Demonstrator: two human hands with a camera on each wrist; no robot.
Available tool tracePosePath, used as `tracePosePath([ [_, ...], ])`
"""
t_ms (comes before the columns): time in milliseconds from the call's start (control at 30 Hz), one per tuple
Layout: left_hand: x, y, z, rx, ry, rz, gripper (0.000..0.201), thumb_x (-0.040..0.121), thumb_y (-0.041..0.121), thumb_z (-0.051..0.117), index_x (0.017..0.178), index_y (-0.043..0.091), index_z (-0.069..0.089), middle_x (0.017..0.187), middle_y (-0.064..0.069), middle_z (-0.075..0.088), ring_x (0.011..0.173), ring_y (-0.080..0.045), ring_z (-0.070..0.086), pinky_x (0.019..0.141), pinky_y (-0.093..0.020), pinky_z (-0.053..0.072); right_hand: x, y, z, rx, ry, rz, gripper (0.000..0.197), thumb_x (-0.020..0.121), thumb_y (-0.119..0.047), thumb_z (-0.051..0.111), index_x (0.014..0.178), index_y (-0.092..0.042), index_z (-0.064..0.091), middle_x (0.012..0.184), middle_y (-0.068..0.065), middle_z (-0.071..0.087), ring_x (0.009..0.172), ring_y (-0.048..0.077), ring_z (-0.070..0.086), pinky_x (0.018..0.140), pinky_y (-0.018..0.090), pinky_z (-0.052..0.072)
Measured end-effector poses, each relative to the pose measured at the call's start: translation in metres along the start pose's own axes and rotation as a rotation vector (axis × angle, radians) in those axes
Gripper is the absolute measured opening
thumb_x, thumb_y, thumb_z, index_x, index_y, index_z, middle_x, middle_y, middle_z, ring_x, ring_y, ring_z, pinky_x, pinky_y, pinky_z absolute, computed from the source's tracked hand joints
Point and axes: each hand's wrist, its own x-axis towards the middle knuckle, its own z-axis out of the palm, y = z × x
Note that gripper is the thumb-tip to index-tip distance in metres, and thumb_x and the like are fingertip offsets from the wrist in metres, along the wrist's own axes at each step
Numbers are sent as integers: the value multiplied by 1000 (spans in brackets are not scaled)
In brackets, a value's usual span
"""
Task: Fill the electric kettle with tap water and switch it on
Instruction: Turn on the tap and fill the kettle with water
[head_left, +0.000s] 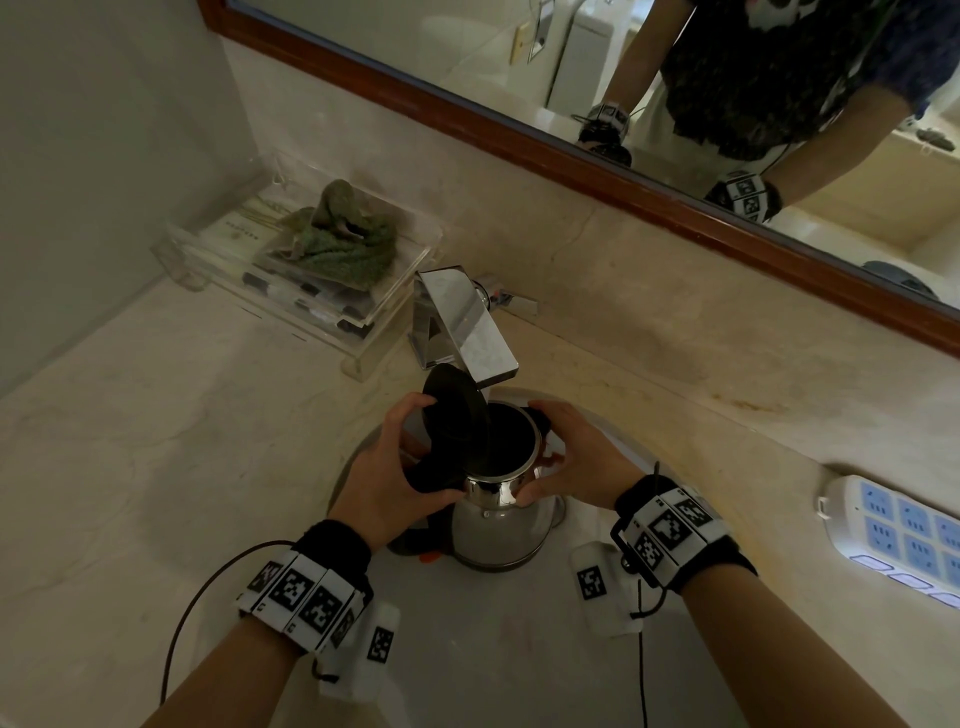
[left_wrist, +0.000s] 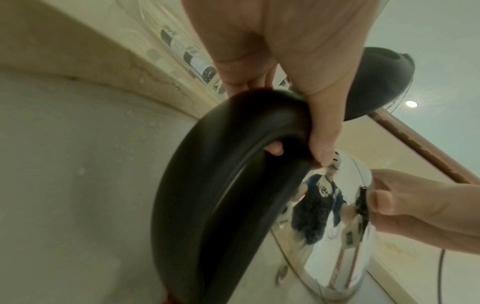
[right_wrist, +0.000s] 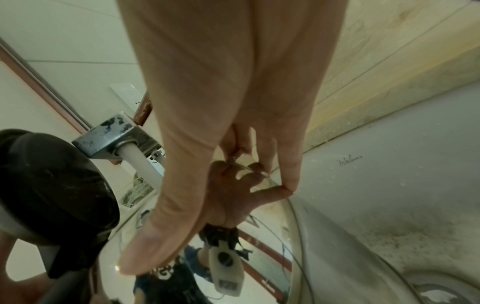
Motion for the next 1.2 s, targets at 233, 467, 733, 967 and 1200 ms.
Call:
tracePosePath([
  [233, 0, 1, -1, 0, 4, -7, 94, 58, 15, 84, 106, 63, 19, 87, 10, 50, 79, -7, 56, 63, -10, 39, 0, -1, -1, -22, -2, -13, 104, 55, -24, 88, 141, -16, 30, 145, 0, 31, 132, 17, 32, 110, 28, 29],
  [467, 0, 1, 1, -16, -3, -17, 94, 58, 14, 84, 106, 64, 20, 88, 12, 50, 80, -4, 55, 63, -10, 38, 1, 0, -1, -38, -2, -11, 104, 55, -25, 88, 141, -17, 29, 145, -1, 31, 132, 16, 33, 106, 23, 27],
  [733, 0, 1, 2, -4, -5, -16, 94, 58, 15, 84, 106, 65, 20, 88, 13, 49, 80, -6, 55, 64, -10, 38, 1, 3, -1, -56, -7, -11, 106, 56, -27, 87, 143, -17, 27, 147, -1, 29, 134, 16, 30, 105, 19, 23],
  [967, 0, 1, 2, 8, 1, -10, 95, 58, 16, 85, 106, 65, 19, 86, 14, 49, 79, -3, 54, 64, -8, 37, 1, 3, -1, -68, -9, -7, 107, 56, -28, 87, 143, -17, 26, 148, -1, 27, 136, 17, 28, 107, 21, 23],
  [1200, 0, 1, 3, -2, 4, -11, 96, 58, 16, 84, 105, 68, 18, 88, 11, 50, 82, -8, 56, 65, -10, 39, 0, 0, -3, -56, -18, -5, 108, 57, -26, 87, 144, -16, 25, 148, 0, 27, 136, 17, 28, 112, 27, 26],
])
